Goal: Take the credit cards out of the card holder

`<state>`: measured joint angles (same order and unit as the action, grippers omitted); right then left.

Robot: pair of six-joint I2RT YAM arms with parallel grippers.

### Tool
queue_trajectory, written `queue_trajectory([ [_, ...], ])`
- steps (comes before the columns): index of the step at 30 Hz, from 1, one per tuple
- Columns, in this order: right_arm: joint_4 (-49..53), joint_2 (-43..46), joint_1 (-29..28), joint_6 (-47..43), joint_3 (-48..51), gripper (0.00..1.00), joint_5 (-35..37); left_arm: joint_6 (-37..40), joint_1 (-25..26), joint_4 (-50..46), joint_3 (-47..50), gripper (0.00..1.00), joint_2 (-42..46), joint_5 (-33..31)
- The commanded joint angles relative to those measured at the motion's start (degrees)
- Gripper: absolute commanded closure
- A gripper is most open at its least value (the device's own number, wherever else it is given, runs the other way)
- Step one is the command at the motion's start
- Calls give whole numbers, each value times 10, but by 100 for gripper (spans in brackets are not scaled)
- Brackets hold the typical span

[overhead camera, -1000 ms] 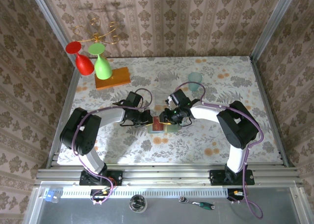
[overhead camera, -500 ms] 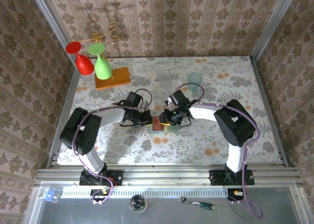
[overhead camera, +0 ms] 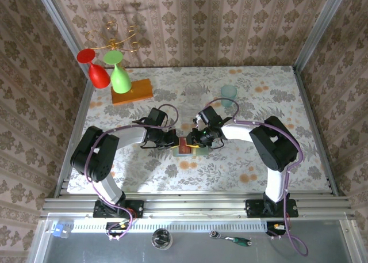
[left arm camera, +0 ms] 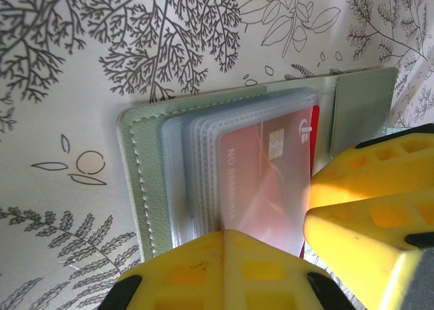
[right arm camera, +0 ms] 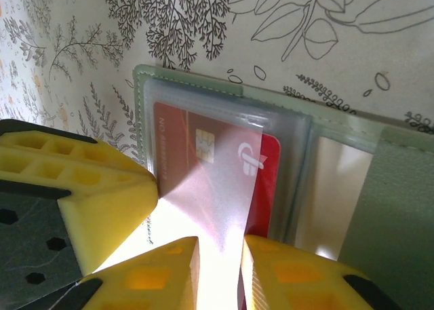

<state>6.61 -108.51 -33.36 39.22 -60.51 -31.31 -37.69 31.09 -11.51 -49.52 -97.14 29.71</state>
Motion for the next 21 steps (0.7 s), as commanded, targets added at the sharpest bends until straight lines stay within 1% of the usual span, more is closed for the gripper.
queue_trajectory([
  [1,45,-5,1,-10,-6,73,31,9,-2,-18,9,100,-13,-8],
  [6,63,15,1,-20,-7,71,55,10,-2,-20,8,100,-13,-8],
  [14,76,46,1,-24,-9,71,57,11,-4,-22,-1,100,-3,-9],
  [21,80,69,1,-29,-4,71,76,11,-2,-32,-23,100,16,-1],
])
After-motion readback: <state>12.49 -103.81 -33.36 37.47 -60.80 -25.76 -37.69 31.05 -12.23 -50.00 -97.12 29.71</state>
